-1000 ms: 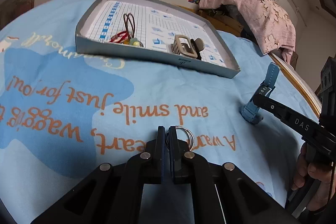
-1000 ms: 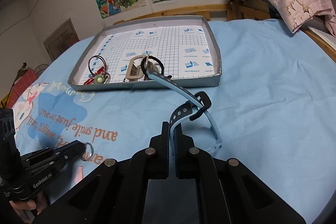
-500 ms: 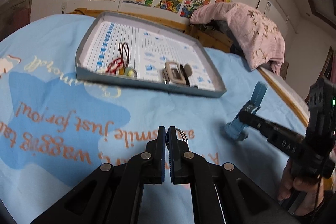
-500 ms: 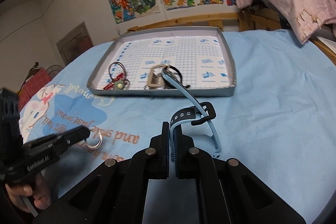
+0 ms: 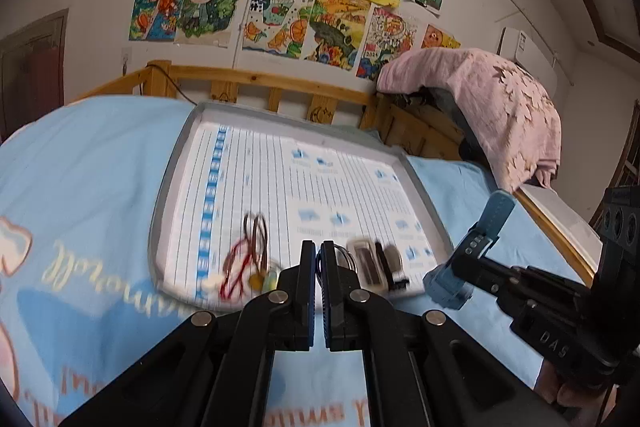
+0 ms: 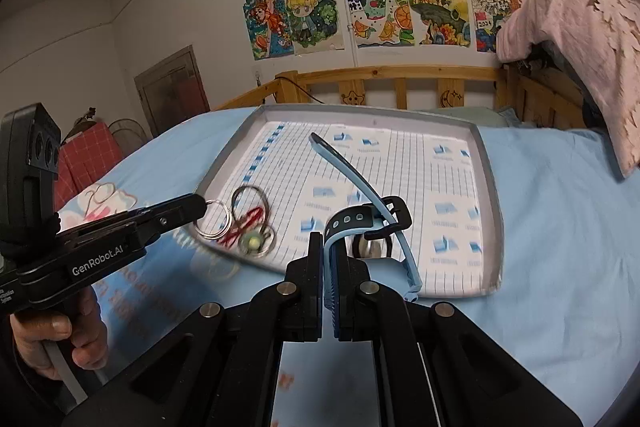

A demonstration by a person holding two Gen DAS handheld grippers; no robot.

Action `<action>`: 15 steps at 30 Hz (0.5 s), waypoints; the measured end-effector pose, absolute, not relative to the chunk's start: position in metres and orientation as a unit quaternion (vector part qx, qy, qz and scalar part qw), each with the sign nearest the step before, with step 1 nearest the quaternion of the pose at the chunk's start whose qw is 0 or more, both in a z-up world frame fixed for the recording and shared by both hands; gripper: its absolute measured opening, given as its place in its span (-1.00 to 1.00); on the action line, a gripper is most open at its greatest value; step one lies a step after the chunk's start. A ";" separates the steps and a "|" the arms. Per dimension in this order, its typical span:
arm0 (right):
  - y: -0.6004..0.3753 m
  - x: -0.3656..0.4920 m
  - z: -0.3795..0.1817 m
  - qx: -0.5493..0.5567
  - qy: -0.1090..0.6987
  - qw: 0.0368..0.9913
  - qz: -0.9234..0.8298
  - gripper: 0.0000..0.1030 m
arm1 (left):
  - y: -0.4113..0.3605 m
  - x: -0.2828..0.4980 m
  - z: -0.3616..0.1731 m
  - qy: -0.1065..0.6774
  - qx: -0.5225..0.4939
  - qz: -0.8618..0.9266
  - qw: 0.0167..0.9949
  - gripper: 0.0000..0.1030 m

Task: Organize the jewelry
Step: 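Carry ring and watch over the grey tray and open both tools to release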

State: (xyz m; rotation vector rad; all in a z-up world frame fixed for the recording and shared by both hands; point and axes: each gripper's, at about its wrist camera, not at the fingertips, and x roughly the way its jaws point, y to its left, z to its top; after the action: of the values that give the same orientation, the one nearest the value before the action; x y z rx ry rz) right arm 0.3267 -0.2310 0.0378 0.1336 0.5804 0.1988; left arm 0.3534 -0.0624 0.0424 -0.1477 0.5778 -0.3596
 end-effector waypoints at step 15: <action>-0.263 0.372 -0.008 0.115 0.341 0.932 0.055 -0.91 | -0.089 0.408 -0.003 0.329 -0.075 -0.181 0.924 -0.94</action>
State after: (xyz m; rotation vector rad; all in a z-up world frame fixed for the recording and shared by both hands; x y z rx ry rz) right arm 0.3719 -0.2625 -0.0078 0.2350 0.6973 0.1119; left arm 0.4081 -0.0892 -0.0028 -0.1533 0.6756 -0.3719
